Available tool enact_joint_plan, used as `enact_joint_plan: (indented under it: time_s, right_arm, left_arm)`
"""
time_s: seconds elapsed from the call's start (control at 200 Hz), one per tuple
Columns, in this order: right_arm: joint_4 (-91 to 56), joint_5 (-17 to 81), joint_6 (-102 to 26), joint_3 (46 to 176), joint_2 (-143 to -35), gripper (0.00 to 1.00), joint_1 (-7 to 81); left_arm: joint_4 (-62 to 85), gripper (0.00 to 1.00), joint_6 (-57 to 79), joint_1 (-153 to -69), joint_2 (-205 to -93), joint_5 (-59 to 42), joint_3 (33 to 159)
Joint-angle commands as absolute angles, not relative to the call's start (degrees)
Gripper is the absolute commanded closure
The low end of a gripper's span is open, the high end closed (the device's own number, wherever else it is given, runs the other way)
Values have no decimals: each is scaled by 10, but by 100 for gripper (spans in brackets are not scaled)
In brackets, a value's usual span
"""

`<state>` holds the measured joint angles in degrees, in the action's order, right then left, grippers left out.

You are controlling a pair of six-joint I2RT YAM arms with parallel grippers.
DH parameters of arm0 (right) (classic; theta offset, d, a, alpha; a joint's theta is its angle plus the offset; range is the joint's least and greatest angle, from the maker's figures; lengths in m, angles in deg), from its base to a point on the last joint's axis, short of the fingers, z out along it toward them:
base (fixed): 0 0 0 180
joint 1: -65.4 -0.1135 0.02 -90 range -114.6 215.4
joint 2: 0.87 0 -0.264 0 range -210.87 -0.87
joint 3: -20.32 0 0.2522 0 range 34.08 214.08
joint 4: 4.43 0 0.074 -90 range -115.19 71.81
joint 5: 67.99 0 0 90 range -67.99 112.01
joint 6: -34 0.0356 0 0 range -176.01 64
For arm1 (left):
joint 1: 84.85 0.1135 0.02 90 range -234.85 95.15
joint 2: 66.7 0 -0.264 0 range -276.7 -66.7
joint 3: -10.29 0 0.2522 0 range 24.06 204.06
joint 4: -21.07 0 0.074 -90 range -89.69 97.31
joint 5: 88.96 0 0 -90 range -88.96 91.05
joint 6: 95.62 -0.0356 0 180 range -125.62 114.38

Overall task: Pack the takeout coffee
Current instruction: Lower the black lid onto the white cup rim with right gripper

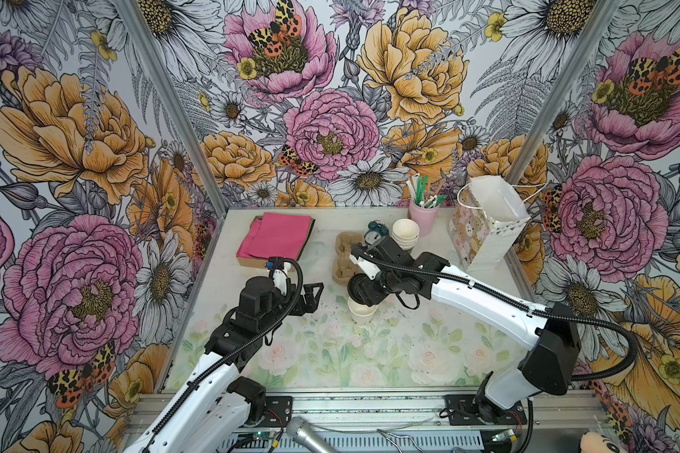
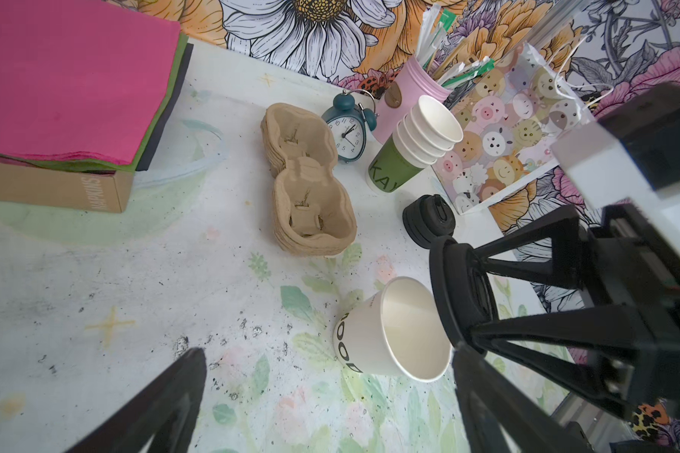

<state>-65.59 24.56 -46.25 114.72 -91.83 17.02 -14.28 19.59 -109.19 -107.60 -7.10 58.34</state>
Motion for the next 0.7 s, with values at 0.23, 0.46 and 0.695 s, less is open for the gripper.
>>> enact_joint_plan:
  time_s: [0.23,0.46,0.695]
  right_arm:
    - [-716,205,-480,1176,-955,34,155]
    - [-719,204,-483,1187,-973,35,150]
    - [-720,201,-486,1197,-987,35,148]
  left_arm:
    - [-112,1,208,-1115,-1072,-33,566]
    - [-106,1,213,-1116,-1068,-30,564]
    - [-104,1,213,-1116,-1057,-27,560]
